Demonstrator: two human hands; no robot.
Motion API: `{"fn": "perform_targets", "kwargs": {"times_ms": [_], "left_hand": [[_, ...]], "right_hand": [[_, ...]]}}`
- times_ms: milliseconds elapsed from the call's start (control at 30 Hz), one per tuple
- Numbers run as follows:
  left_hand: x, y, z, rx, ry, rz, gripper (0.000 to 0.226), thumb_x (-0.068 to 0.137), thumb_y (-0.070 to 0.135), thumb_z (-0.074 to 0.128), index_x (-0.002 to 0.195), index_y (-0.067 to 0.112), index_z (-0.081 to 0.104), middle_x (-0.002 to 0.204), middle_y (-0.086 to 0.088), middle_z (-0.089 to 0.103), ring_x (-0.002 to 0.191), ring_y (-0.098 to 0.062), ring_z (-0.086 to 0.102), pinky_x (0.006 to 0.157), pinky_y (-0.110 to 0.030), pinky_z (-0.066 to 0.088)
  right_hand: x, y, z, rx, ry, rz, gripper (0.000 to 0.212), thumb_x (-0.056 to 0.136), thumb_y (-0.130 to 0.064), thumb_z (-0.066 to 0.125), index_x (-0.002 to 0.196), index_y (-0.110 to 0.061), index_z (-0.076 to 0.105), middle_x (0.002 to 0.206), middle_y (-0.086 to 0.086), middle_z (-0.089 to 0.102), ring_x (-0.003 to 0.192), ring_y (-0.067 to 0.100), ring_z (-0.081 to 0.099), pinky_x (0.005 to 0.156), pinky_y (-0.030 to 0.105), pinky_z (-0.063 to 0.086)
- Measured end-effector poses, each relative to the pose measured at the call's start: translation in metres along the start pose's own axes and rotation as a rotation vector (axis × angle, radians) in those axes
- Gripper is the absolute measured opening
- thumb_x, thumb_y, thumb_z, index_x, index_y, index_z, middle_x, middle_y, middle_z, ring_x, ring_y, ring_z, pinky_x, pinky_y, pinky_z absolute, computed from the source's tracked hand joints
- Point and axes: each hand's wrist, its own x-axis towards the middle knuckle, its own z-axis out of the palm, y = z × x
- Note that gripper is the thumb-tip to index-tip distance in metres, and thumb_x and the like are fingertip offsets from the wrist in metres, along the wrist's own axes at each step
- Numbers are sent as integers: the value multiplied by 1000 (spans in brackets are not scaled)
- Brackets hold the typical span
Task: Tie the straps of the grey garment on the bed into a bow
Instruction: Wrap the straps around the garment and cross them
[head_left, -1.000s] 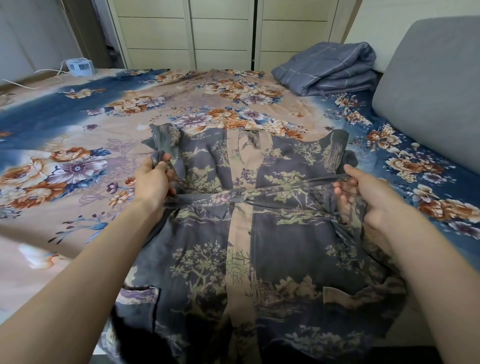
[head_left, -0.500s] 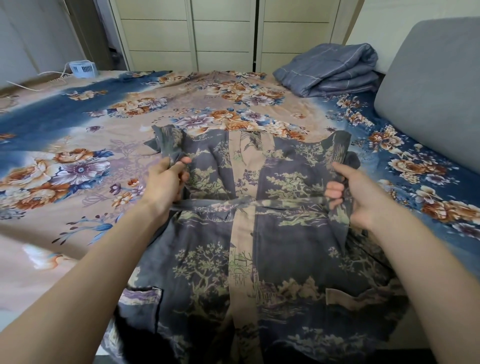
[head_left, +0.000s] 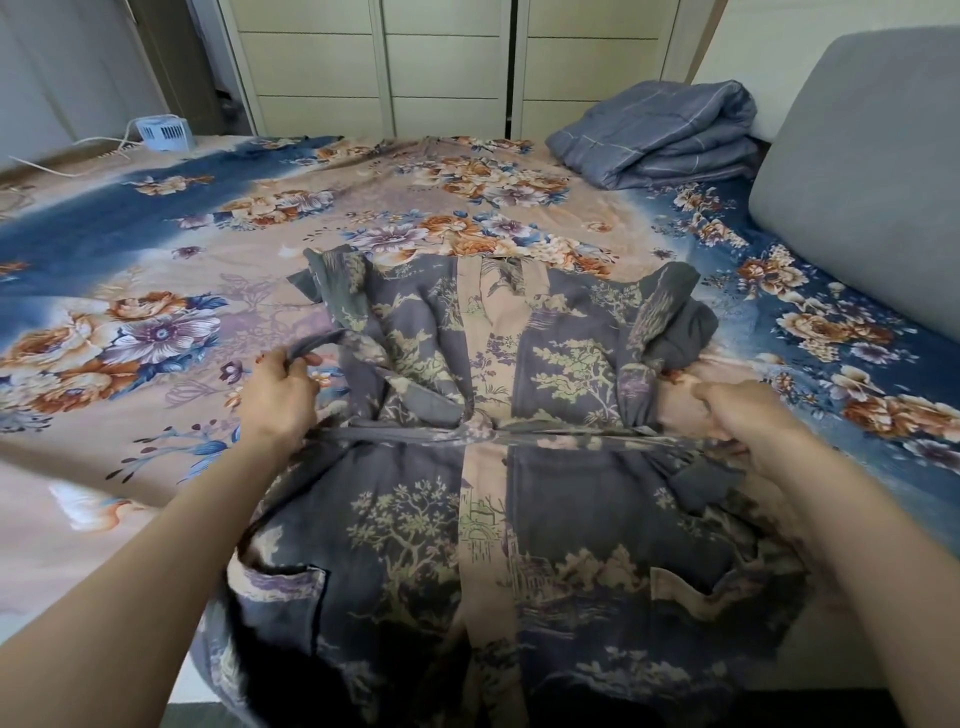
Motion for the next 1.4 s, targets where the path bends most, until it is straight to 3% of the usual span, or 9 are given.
{"fn": "perform_targets", "kwargs": {"times_ms": [333, 567, 700, 800, 867, 967, 1033, 1167, 1400], "left_hand": [[19, -22, -15, 21, 189, -116, 38, 94, 25, 34, 116, 11, 62, 116, -23, 69, 108, -45, 63, 97, -54, 50], [25, -38, -32, -47, 332, -325, 39, 97, 14, 36, 127, 3, 60, 130, -27, 64, 120, -45, 58, 106, -48, 45], [16, -24, -29, 116, 159, -275, 43, 94, 11, 47, 136, 3, 49, 132, -25, 60, 121, -45, 57, 104, -49, 45], [2, -10, -20, 605, 17, -118, 74, 83, 16, 67, 144, -7, 31, 147, -32, 38, 136, -47, 37, 114, -52, 33], [-4, 1, -15, 733, 4, 120, 69, 80, 20, 69, 139, 0, 41, 141, -28, 43, 132, -44, 40, 111, -53, 35], [-14, 25, -7, 537, -243, 435, 31, 83, 29, 55, 111, 20, 64, 113, -11, 68, 104, -34, 64, 91, -46, 52], [-25, 34, 1, 528, -441, 527, 18, 88, 33, 55, 98, 24, 67, 100, -4, 72, 94, -30, 67, 85, -40, 53], [-36, 30, 10, 650, -533, 663, 25, 96, 45, 58, 92, 22, 65, 94, 3, 63, 94, -20, 51, 87, -37, 43], [-44, 36, 8, 498, -674, 744, 21, 91, 38, 71, 80, 29, 56, 78, 10, 63, 76, -12, 58, 73, -31, 44]], "right_hand": [[15, 13, -16, -38, 250, 167, 53, 95, -23, 56, 138, 7, 51, 138, 24, 58, 124, 45, 56, 99, 47, 47], [12, 15, -32, 10, 406, 165, 50, 96, -37, 49, 124, 2, 61, 127, 26, 64, 113, 46, 61, 94, 50, 49], [3, 4, -21, -134, 259, -48, 45, 102, -38, 48, 108, 4, 63, 119, 27, 65, 104, 42, 60, 81, 40, 40], [-2, -6, -8, -262, 76, -181, 47, 88, -45, 64, 109, -4, 61, 114, 21, 66, 104, 37, 62, 83, 39, 44], [-8, -14, -1, -484, 93, -303, 56, 75, -47, 69, 117, -11, 59, 123, 17, 60, 115, 35, 56, 97, 45, 47], [-39, -36, 12, -646, 199, -550, 63, 82, -27, 75, 137, -12, 48, 136, 14, 48, 130, 33, 45, 111, 48, 38], [-62, -51, 24, -586, 62, -693, 46, 84, -26, 74, 126, -19, 57, 120, 2, 64, 115, 23, 61, 104, 46, 47], [-95, -48, 58, -692, -398, -794, 19, 82, -37, 79, 98, -28, 72, 85, -21, 69, 85, 5, 67, 85, 36, 57], [-102, -45, 84, -851, -411, -855, 20, 85, -47, 74, 94, -29, 75, 92, -11, 75, 91, 17, 67, 82, 36, 55]]}}
